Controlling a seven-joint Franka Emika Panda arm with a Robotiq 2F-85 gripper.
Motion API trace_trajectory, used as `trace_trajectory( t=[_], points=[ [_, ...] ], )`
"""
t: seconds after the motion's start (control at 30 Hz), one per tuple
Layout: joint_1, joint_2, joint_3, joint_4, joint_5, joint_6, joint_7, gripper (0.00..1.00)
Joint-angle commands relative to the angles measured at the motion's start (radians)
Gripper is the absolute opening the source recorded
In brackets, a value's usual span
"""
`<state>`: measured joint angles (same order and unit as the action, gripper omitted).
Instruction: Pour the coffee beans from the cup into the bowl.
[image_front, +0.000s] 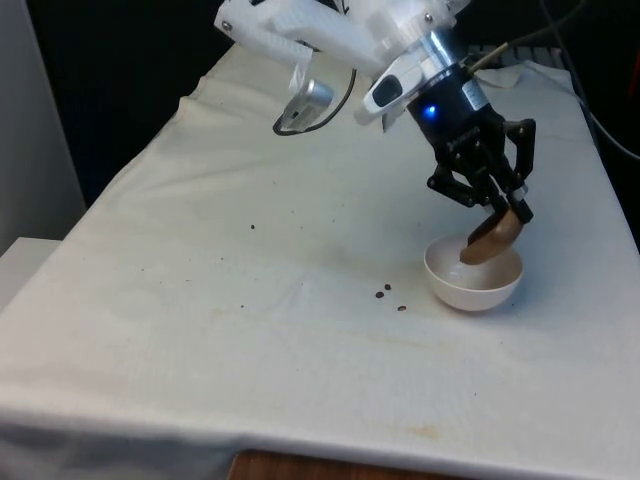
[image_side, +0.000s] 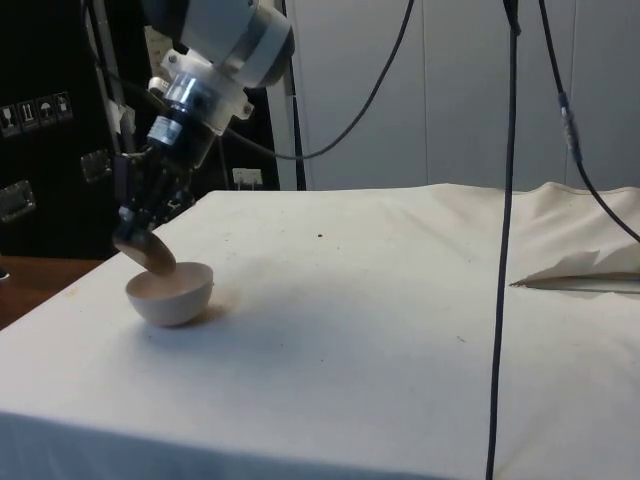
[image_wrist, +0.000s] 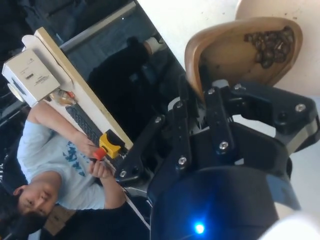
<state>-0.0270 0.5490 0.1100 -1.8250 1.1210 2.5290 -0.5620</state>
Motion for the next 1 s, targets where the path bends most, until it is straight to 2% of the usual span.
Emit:
trace_trajectory(
  t=[0.0,0.13,0.17,0.2,0.33,0.4,0.43,0.47,0.67,0.7,0.73,0.97],
  points=[
    [-0.007,0.002,0.008,0.001,0.022,0.002,-0.019,0.03],
    [-0.01,0.0,0.004,-0.007,0.062,-0.003,-0.065,0.03],
    [-0.001,0.005,-0.004,-0.006,0.049,-0.001,-0.055,0.03],
    [-0.01,-0.001,0.004,-0.009,0.073,-0.005,-0.077,0.03],
    [-0.012,-0.007,-0.003,-0.017,0.12,-0.025,-0.134,0.03],
    [-0.011,-0.009,-0.008,-0.019,0.136,-0.036,-0.155,0.03],
    [-0.003,-0.001,-0.017,-0.014,0.123,-0.039,-0.146,0.03],
    [-0.011,-0.009,-0.01,-0.02,0.144,-0.042,-0.165,0.03],
    [-0.009,-0.007,-0.023,-0.031,0.184,-0.071,-0.224,0.03],
    [-0.003,-0.003,-0.028,-0.026,0.17,-0.069,-0.211,0.03],
    [-0.009,-0.005,-0.025,-0.032,0.19,-0.075,-0.232,0.03],
    [-0.011,-0.002,-0.041,-0.04,0.237,-0.112,-0.303,0.03]
  ],
)
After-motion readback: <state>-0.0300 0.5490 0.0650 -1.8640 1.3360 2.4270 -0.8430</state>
